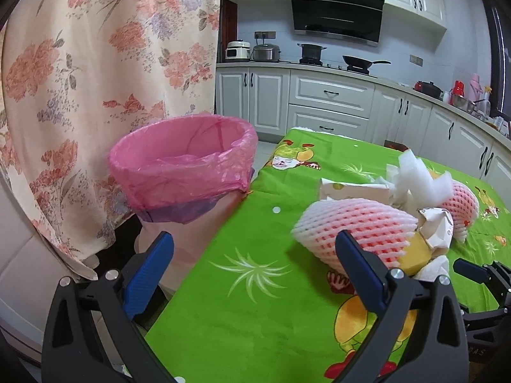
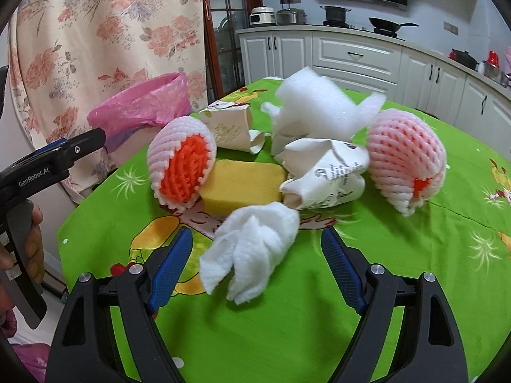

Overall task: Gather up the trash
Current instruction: 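Return to the table and grasp the white tissue with the right tool, then grasp a pink foam fruit net with the left tool while the right tool holds the tissue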

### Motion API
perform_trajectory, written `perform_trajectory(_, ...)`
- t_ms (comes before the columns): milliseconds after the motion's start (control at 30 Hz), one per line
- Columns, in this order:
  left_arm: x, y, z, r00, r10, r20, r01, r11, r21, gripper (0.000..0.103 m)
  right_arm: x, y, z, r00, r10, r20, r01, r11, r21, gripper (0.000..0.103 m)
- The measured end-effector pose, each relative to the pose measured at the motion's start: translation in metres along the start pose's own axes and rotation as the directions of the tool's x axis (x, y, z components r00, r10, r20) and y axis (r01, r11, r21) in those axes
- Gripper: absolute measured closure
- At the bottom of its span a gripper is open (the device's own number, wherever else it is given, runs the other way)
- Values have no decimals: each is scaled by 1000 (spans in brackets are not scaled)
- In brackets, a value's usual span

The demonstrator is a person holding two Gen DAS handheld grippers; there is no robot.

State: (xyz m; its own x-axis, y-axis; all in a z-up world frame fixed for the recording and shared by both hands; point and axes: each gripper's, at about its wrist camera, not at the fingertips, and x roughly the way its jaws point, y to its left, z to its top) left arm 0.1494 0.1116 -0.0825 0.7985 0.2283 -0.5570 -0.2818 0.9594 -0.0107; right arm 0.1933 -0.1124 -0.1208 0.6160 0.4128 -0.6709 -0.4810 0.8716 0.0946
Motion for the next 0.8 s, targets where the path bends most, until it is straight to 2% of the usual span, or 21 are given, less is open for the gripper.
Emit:
perform_trajectory(133,1,2,-3,1000,-13,-20,13,1000,-21,5,6,1,1,999,-4,-32,4,1000,5,39)
perform_trajectory(300,2,-11,1,999,-41,-26,41,999,-14,5,5,-4,-1,999,4,-36,-4,1000,10,69)
perform_trajectory(400,6,-23,5,998,-56,-32,56,998,-1,5,-3,-6,-4,1000,7,-10,-7,1000,-4,79)
perform_trajectory(633,24,-61,21,996,-82,-35,83,996,11,5,-23,-29,-8,999,-18,51,16,999,45,81)
perform_trajectory(800,47,-81,28,997,-40,-59,39,999,-13,5,-35,-38,-11,997,-23,76,19,998,54,81)
